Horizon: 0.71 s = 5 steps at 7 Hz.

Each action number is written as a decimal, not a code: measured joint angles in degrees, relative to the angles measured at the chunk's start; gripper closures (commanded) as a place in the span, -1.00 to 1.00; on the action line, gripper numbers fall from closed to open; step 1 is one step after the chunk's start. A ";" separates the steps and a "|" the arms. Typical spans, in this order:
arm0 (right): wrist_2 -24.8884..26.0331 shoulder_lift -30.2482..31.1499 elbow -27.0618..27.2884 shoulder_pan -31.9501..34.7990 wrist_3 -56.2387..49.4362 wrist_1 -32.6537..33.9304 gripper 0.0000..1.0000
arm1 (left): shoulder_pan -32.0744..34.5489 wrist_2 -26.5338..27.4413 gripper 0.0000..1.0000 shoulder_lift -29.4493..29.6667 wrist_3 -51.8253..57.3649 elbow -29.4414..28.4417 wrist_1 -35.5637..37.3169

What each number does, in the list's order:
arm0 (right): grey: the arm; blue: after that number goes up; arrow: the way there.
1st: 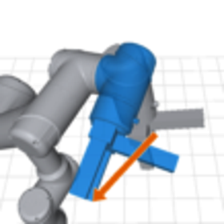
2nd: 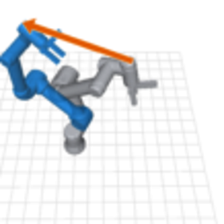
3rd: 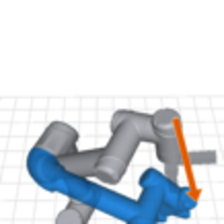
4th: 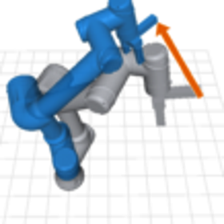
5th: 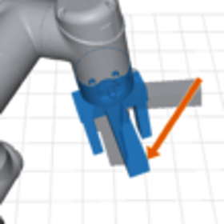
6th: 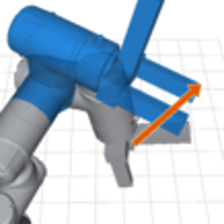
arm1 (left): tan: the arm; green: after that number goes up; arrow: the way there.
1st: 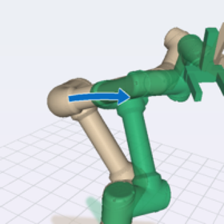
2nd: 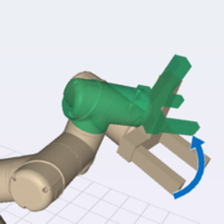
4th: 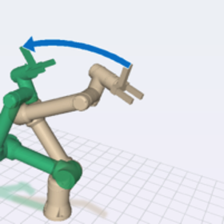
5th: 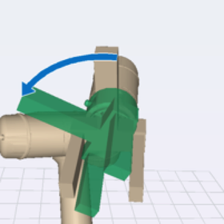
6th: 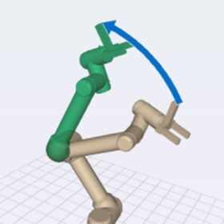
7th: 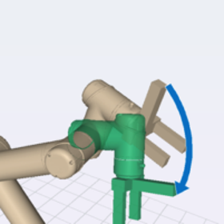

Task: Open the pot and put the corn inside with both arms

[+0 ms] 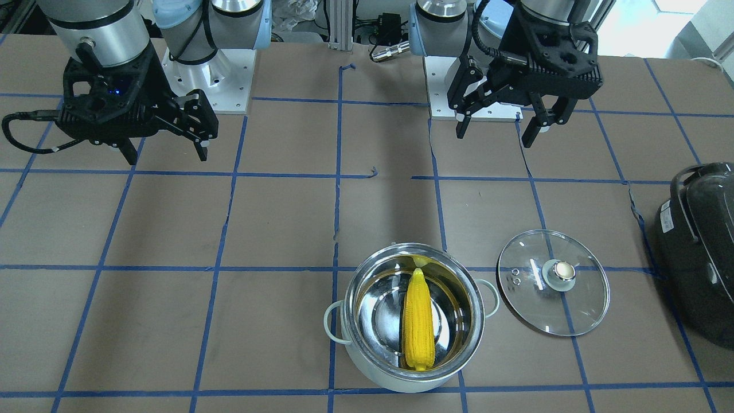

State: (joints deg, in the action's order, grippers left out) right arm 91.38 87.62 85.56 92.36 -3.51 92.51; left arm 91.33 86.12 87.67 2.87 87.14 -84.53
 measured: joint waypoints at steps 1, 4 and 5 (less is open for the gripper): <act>0.77 0.20 0.00 0.17 0.42 -0.49 -1.00 | -0.01 -0.04 -1.00 -0.19 -0.06 0.77 0.35; 0.71 1.25 -0.01 0.23 0.59 -2.00 -1.00 | -0.07 -0.07 -1.00 -0.38 -0.20 1.40 0.67; 0.60 1.36 -0.02 0.28 0.67 -2.04 -1.00 | -0.07 -0.10 -1.00 -0.39 -0.22 1.40 0.68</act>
State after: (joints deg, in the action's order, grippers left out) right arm 91.99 88.98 85.54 92.64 -2.84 90.47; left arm 91.27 86.02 87.28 2.65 88.53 -83.85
